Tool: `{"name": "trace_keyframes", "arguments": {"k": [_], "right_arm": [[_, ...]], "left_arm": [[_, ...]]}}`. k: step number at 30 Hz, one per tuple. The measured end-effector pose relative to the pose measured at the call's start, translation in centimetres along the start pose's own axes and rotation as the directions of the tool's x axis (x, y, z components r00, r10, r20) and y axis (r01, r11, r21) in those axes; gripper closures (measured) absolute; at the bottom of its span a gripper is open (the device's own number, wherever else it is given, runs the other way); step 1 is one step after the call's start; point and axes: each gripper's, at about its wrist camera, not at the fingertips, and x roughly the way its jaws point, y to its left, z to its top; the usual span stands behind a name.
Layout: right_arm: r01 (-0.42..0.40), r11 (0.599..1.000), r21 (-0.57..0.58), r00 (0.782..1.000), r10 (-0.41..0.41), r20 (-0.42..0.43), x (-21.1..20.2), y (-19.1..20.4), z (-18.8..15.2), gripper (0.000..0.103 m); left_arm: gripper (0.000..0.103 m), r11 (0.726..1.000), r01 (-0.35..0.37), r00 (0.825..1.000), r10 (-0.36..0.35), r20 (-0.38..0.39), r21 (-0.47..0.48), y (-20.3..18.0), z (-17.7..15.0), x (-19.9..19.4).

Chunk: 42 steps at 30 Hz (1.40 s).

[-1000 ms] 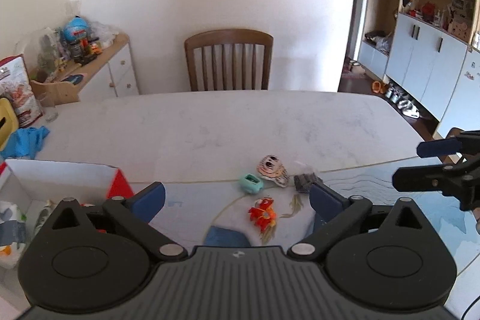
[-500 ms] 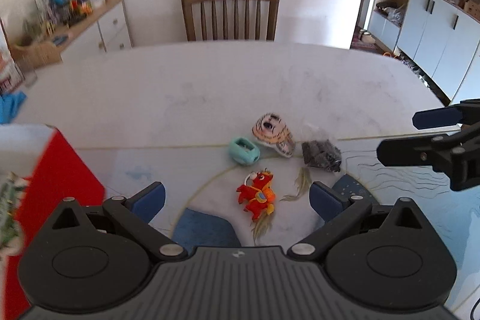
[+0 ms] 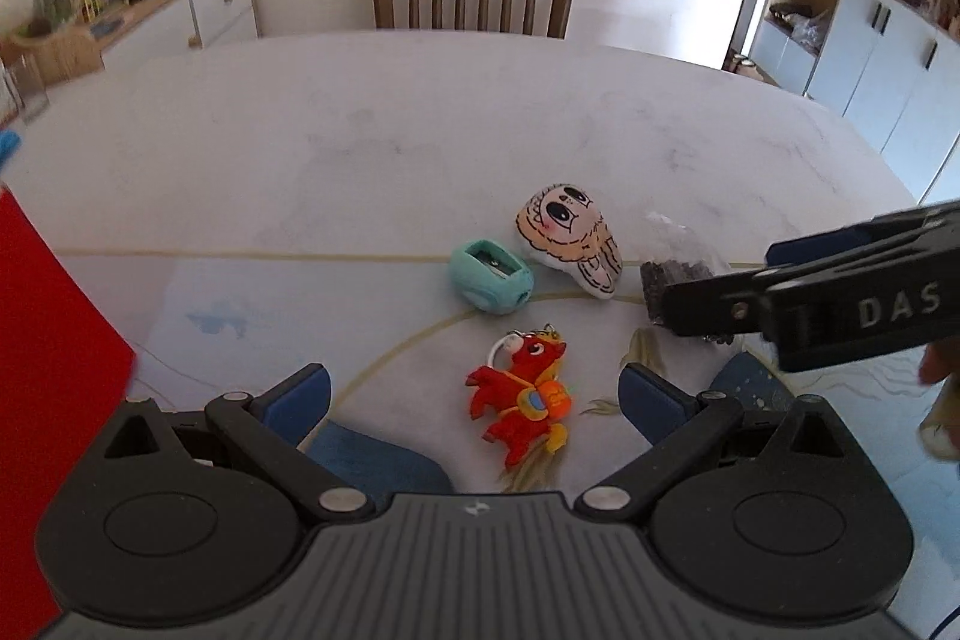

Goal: Organize objects
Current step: 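Grasp the red dragon keychain with the left gripper while the right grasps the dark bead bag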

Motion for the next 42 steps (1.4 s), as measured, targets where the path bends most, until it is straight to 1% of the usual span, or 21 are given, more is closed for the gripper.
{"name": "trace_keyframes", "arguments": {"k": [1, 3, 7, 9, 11, 12, 14, 16, 17, 19, 20, 22, 24, 28, 32, 42], "right_arm": [[0.002, 1.000, 0.003, 1.000, -0.002, -0.005, 0.3, 0.0, 0.0, 0.014], [0.005, 1.000, 0.004, 1.000, -0.005, -0.020, 1.0, 0.1, 0.2, 0.018], [0.014, 1.000, 0.002, 0.999, -0.014, -0.036, 1.9, 0.3, 0.2, 0.022], [0.016, 1.000, -0.004, 0.999, -0.017, -0.039, 2.1, 0.5, 0.3, 0.025], [0.018, 1.000, -0.008, 0.999, -0.019, -0.041, 2.2, 0.6, 0.4, 0.027], [0.022, 1.000, -0.011, 0.999, -0.023, -0.041, 2.3, 0.6, 0.4, 0.028], [0.027, 1.000, -0.013, 0.999, -0.028, -0.040, 2.3, 0.6, 0.4, 0.029], [0.031, 0.999, -0.013, 0.999, -0.031, -0.041, 2.2, 0.6, 0.5, 0.032], [0.034, 0.999, -0.015, 0.999, -0.034, -0.041, 2.2, 0.6, 0.5, 0.035], [0.042, 0.999, -0.020, 0.998, -0.043, -0.041, 2.2, 0.7, 0.5, 0.039], [0.043, 0.999, -0.020, 0.998, -0.044, -0.040, 2.2, 0.7, 0.5, 0.042], [0.044, 0.999, -0.016, 0.998, -0.045, -0.040, 2.2, 0.6, 0.5, 0.047], [0.047, 0.999, -0.011, 0.998, -0.047, -0.040, 2.1, 0.6, 0.4, 0.054], [0.047, 0.999, -0.011, 0.998, -0.047, -0.041, 1.8, 0.7, 0.1, 0.062], [0.049, 0.999, -0.012, 0.998, -0.049, -0.041, 1.1, 0.8, -0.5, 0.073], [0.019, 1.000, -0.011, 1.000, -0.019, -0.012, -2.8, 1.4, -1.8, 0.075]], "left_arm": [[0.001, 1.000, 0.007, 1.000, -0.007, 0.006, -0.009, 0.0, -0.1, 0.1], [0.001, 1.000, 0.018, 1.000, -0.018, 0.021, -0.015, 0.0, -0.2, 0.3], [0.002, 1.000, 0.022, 0.999, -0.022, 0.028, -0.010, -0.2, -0.2, 0.5], [0.005, 1.000, 0.027, 0.999, -0.027, 0.037, 0.000, -0.4, -0.3, 0.5], [0.013, 1.000, 0.027, 0.999, -0.027, 0.029, 0.013, -0.8, -0.3, 0.7], [0.019, 0.999, 0.029, 0.999, -0.029, 0.022, 0.014, -1.0, -0.3, 0.8], [0.024, 0.999, 0.028, 0.999, -0.029, 0.014, 0.016, -1.2, -0.3, 0.9], [0.033, 0.999, 0.023, 1.000, -0.023, 0.012, 0.022, -1.5, -0.3, 0.8], [0.036, 0.999, 0.018, 1.000, -0.018, 0.011, 0.026, -1.6, -0.3, 0.8], [0.048, 0.999, 0.004, 1.000, -0.004, 0.006, 0.035, -1.9, -0.2, 0.7], [0.052, 0.999, 0.006, 1.000, -0.006, 0.003, 0.037, -2.0, -0.2, 0.6], [0.062, 0.999, 0.006, 1.000, -0.006, -0.004, 0.044, -2.2, -0.2, 0.5], [0.063, 0.998, 0.017, 1.000, -0.016, -0.014, 0.062, -2.4, -0.1, 0.4], [0.064, 0.998, 0.026, 0.999, -0.025, -0.025, 0.064, -2.5, 0.1, 0.3], [0.064, 0.997, 0.033, 0.999, -0.032, -0.018, 0.073, -2.4, 0.0, -0.3], [0.064, 0.998, 0.050, 0.999, -0.050, -0.002, 0.045, -1.8, 0.3, -2.9]]}}
